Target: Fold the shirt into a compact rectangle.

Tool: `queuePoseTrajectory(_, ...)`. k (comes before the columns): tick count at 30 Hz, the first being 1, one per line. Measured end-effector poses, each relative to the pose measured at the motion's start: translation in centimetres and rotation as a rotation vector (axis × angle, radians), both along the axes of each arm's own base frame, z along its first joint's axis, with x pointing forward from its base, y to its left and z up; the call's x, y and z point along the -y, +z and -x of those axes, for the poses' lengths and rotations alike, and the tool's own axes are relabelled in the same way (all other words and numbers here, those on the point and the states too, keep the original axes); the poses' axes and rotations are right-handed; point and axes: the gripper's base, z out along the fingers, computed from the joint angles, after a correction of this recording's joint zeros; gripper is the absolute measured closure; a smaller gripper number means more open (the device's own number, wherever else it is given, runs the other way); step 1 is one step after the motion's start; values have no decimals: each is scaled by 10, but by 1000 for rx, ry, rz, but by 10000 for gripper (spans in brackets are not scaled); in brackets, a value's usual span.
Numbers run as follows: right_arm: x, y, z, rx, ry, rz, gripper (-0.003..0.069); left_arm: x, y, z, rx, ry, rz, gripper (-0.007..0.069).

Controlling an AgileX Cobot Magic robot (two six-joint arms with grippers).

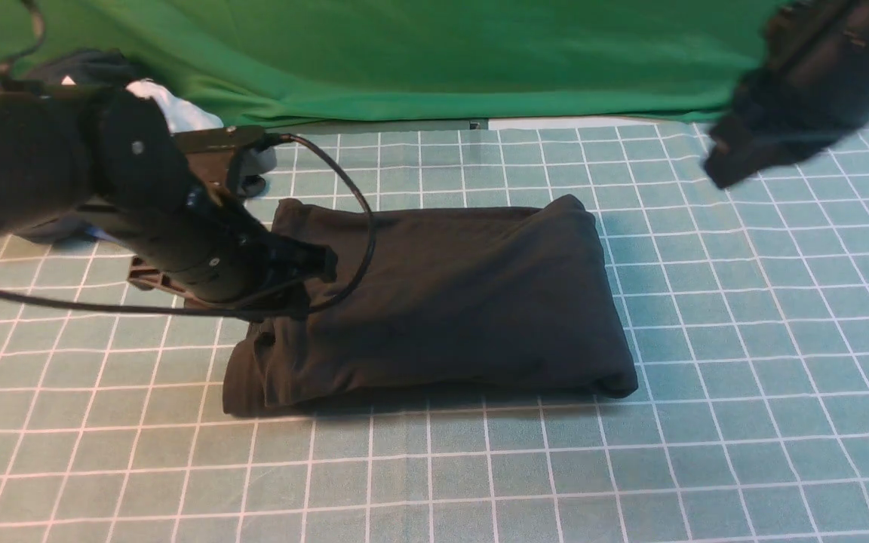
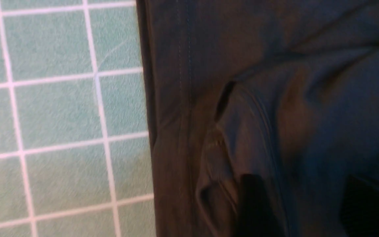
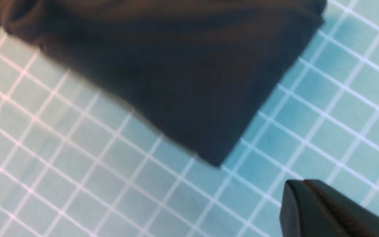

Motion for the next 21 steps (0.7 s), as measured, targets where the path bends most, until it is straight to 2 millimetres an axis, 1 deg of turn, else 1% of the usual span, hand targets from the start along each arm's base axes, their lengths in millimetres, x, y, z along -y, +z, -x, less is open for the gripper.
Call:
queuePoseTrajectory(2, 6, 2, 11, 28, 0, 4, 657, 2, -6, -6, -14, 4, -2, 146)
queuePoseTrajectory(3, 10, 7, 22, 61, 0, -4, 657, 2, -12, -9, -27, 7, -5, 90)
queuePoseTrajectory(4, 11, 7, 23, 63, 0, -3, 657, 2, -12, -10, -28, 6, -5, 74)
queuePoseTrajectory(5, 14, 11, 32, 93, -1, -11, 657, 3, -19, -13, -41, 6, -13, 22)
queuePoseTrajectory(7, 18, 17, 42, 129, -3, -23, 657, 2, -27, -17, -46, 2, -31, -22)
queuePoseTrajectory(9, 21, 22, 49, 153, -5, -33, 657, 2, -36, -20, -52, 2, -45, -43)
queuePoseTrajectory(11, 22, 26, 53, 173, -5, -40, 657, 2, -43, -23, -64, 2, -54, -33)
queuePoseTrajectory(13, 23, 27, 55, 177, -6, -42, 657, 2, -45, -24, -66, 2, -55, -19)
queuePoseTrajectory(15, 23, 28, 56, 181, -5, -43, 657, 3, -48, -24, -75, 2, -57, 88)
queuePoseTrajectory(16, 23, 28, 56, 180, -5, -42, 657, 3, -49, -24, -76, 2, -57, 114)
queuePoseTrajectory(17, 23, 27, 56, 179, -5, -42, 657, 3, -48, -25, -73, -5, -59, 225)
queuePoseTrajectory(18, 23, 27, 56, 179, -5, -42, 657, 3, -47, -25, -73, -15, -61, 320)
queuePoseTrajectory(19, 23, 27, 55, 180, -5, -42, 657, 3, -45, -26, -73, -36, -68, 439)
queuePoseTrajectory(20, 23, 27, 55, 180, -5, -42, 657, 3, -45, -26, -72, -40, -69, 455)
queuePoseTrajectory(21, 23, 27, 55, 180, -5, -42, 657, 4, -42, -27, -72, -66, -76, 537)
